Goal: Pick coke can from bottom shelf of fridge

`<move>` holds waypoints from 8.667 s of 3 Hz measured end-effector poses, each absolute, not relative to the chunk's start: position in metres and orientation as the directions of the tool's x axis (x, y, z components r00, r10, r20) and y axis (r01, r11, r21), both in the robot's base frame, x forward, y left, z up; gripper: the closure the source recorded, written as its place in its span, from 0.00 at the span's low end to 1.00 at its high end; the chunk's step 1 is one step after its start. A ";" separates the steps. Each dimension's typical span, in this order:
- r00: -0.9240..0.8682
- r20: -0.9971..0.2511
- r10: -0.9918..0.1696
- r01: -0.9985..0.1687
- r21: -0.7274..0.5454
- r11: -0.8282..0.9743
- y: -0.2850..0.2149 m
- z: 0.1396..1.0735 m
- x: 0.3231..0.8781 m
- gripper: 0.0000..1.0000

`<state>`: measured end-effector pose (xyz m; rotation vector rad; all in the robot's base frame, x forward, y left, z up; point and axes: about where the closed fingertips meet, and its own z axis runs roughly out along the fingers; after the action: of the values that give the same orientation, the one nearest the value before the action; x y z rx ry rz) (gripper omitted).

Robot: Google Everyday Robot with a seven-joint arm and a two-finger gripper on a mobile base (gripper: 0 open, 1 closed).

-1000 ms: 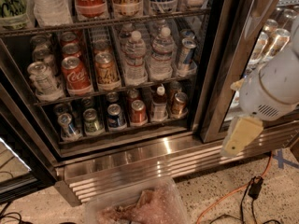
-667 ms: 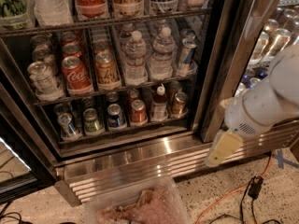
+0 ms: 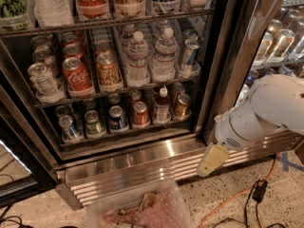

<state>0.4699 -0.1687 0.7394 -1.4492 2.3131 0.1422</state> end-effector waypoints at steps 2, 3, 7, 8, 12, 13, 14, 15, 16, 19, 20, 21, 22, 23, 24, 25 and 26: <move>-0.427 -0.403 -0.809 -0.843 -0.145 0.518 -0.177 0.708 0.488 0.00; -0.455 -0.478 -0.752 -0.800 -0.152 0.580 -0.182 0.676 0.509 0.00; -0.469 -0.639 -0.610 -0.676 -0.185 0.713 -0.153 0.627 0.523 0.00; -0.460 -0.710 -0.534 -0.635 -0.158 0.756 -0.143 0.630 0.536 0.00; -0.217 -0.948 -0.232 -0.633 -0.044 0.773 -0.016 0.639 0.599 0.00; -0.221 -0.953 -0.205 -0.637 -0.018 0.771 -0.009 0.628 0.601 0.00; -0.237 -0.956 -0.172 -0.639 0.021 0.769 -0.002 0.605 0.600 0.00; -0.241 -0.960 -0.144 -0.624 0.040 0.780 0.002 0.585 0.599 0.00; -0.212 -0.968 -0.132 -0.602 0.023 0.798 0.011 0.575 0.600 0.00; -0.079 -0.986 -0.148 -0.541 -0.082 0.837 0.037 0.578 0.612 0.30; -0.049 -0.984 -0.169 -0.496 -0.123 0.860 0.029 0.581 0.619 0.34; -0.030 -0.984 -0.176 -0.437 -0.145 0.887 0.012 0.585 0.628 0.34; -0.006 -0.983 -0.182 -0.411 -0.164 0.897 0.007 0.589 0.639 0.36; 0.003 -0.984 -0.177 -0.414 -0.162 0.896 0.014 0.586 0.645 0.41; 0.010 -0.985 -0.174 -0.428 -0.162 0.889 0.024 0.585 0.650 0.45; 0.023 -0.984 -0.177 -0.432 -0.170 0.886 0.029 0.586 0.657 0.45; 0.036 -0.982 -0.186 -0.430 -0.183 0.884 0.029 0.587 0.668 0.44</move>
Offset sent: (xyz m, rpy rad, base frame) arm 0.0472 -0.0205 -0.0677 0.0518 -0.0733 -0.1549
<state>0.6678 0.0288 0.5874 -0.5013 1.5430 0.2002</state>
